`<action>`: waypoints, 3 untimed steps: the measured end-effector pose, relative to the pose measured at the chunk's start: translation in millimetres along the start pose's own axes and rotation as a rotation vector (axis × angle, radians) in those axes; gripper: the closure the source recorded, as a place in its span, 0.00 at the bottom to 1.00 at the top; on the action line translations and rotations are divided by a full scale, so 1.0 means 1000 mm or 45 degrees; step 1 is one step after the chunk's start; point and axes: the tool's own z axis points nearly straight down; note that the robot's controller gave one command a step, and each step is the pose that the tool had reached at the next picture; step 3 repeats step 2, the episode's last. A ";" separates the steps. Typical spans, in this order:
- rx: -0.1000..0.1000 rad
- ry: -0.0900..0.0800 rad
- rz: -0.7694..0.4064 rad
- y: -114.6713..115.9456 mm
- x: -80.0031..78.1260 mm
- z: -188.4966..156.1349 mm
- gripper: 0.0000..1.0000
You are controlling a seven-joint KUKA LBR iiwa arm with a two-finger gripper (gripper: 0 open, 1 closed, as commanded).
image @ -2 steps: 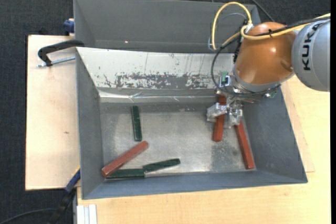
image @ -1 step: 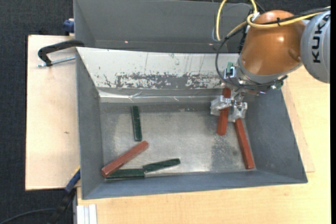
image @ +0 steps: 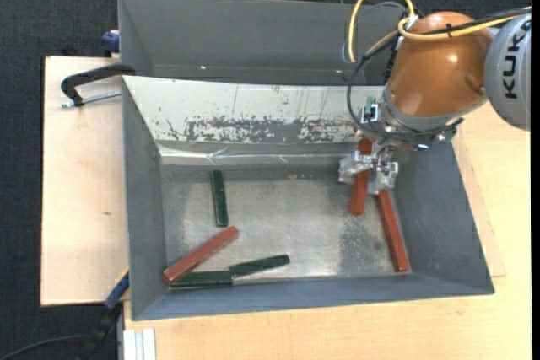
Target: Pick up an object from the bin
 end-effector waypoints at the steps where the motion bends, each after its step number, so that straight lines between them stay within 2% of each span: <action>1: 0.003 0.000 0.005 -0.002 -0.002 -0.024 1.00; 3: 0.000 -0.001 0.010 -0.003 -0.003 -0.029 1.00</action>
Offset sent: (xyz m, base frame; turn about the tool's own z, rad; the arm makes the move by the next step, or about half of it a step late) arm 0.0000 0.0000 0.0212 0.0000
